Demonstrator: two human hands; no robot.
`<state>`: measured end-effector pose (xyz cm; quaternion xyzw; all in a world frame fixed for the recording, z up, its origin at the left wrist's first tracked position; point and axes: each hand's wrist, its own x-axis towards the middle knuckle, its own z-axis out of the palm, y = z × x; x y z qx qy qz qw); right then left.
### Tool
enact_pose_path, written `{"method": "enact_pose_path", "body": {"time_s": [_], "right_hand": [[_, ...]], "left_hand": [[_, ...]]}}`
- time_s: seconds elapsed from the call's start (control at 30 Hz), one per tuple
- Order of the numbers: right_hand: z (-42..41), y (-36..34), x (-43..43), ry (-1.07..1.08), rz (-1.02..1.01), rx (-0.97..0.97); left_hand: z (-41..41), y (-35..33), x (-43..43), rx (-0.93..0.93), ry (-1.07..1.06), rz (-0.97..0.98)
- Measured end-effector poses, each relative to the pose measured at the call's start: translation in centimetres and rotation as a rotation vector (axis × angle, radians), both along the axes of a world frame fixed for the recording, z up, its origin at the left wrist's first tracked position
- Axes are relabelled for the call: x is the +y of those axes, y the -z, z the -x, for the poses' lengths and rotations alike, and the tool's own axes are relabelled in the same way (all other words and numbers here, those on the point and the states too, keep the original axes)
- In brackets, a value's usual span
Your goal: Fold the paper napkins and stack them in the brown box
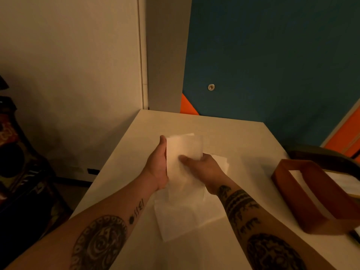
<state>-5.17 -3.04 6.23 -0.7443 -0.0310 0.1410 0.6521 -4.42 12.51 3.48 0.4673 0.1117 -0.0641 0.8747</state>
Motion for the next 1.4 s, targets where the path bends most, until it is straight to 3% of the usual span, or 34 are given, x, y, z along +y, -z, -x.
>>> {"method": "enact_pose_path", "body": {"time_s": [0.2, 0.33, 0.43, 0.63, 0.73, 0.83, 0.97, 1.17, 1.27, 1.4], "right_hand": [[-0.8, -1.0, 0.6, 0.013, 0.103, -0.141], [-1.3, -0.8, 0.8, 0.015, 0.256, -0.246], [-2.0, 0.0, 0.8, 0.081, 0.355, -0.324], [-2.3, 0.3, 1.0, -0.165, 0.156, -0.178], [-2.7, 0.9, 1.3, -0.142, 0.182, -0.174], [-2.9, 1.4, 1.0, -0.115, 0.237, -0.175], [-2.3, 2.1, -0.2, -0.097, 0.264, -0.122], [-0.3, 5.5, -2.0, -0.382, 0.870, -0.230], [0.8, 6.8, -2.1, -0.451, 1.018, -0.290], [1.6, 7.0, -1.8, -0.398, 1.051, -0.360]], "left_hand": [[0.5, -0.8, -0.2, -0.063, 0.097, -0.043], [-0.5, 0.4, 0.0, -0.084, -0.162, -0.222], [-1.1, 0.3, 0.6, -0.039, -0.282, -0.210], [-1.7, -0.4, 0.7, -0.058, -0.340, -0.169], [-1.8, -0.4, 0.7, -0.030, -0.384, -0.177], [-1.3, 0.3, 1.1, -0.039, -0.294, -0.158], [-0.7, 1.1, 1.6, -0.006, -0.386, -0.314], [-0.3, 0.6, 3.9, -0.062, -0.571, -0.431], [0.1, 0.6, 4.4, -0.075, -0.571, -0.459], [0.8, 0.4, 4.6, -0.095, -0.563, -0.456]]}}
